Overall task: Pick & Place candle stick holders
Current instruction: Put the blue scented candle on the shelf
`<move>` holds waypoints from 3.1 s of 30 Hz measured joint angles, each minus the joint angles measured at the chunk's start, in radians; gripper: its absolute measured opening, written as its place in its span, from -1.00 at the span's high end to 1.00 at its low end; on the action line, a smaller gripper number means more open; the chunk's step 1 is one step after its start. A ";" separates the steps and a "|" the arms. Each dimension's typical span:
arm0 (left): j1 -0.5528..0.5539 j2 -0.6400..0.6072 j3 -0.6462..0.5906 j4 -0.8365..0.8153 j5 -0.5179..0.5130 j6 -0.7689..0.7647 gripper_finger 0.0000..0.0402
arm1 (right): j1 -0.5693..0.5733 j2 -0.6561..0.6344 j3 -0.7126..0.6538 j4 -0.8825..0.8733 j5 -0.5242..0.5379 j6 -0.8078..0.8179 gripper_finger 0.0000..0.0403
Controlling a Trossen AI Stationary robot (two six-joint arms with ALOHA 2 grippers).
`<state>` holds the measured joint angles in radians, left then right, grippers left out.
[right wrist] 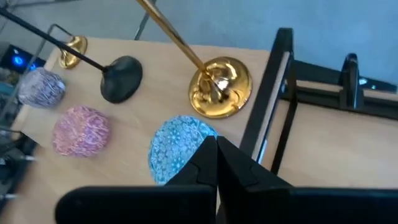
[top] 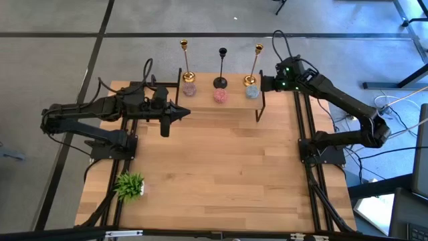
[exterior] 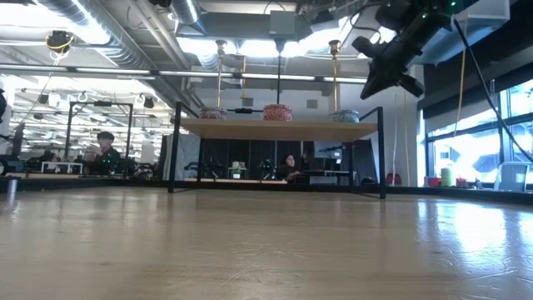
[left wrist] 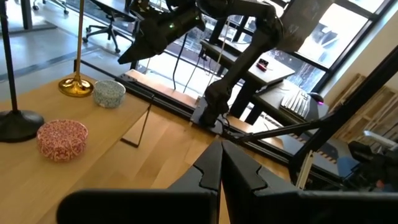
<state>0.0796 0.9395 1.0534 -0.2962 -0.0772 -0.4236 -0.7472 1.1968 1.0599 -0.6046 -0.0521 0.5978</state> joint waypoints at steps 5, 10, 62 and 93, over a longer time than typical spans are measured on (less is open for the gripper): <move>0.001 0.000 0.000 0.000 0.004 0.000 0.99 | 0.010 0.052 -0.001 0.010 0.025 -0.015 1.00; 0.001 0.000 0.000 0.000 0.005 -0.001 0.99 | 0.017 0.085 -0.001 0.054 0.010 -0.021 1.00; 0.001 0.000 0.000 0.000 0.007 0.000 0.99 | 0.098 0.070 0.000 -0.012 0.183 0.413 1.00; 0.000 0.000 0.000 0.000 0.000 0.008 0.99 | 0.179 0.142 0.000 0.044 0.288 0.540 1.00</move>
<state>0.0801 0.9398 1.0534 -0.2962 -0.0776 -0.4156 -0.5678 1.3392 1.0603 -0.5608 0.2359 1.1381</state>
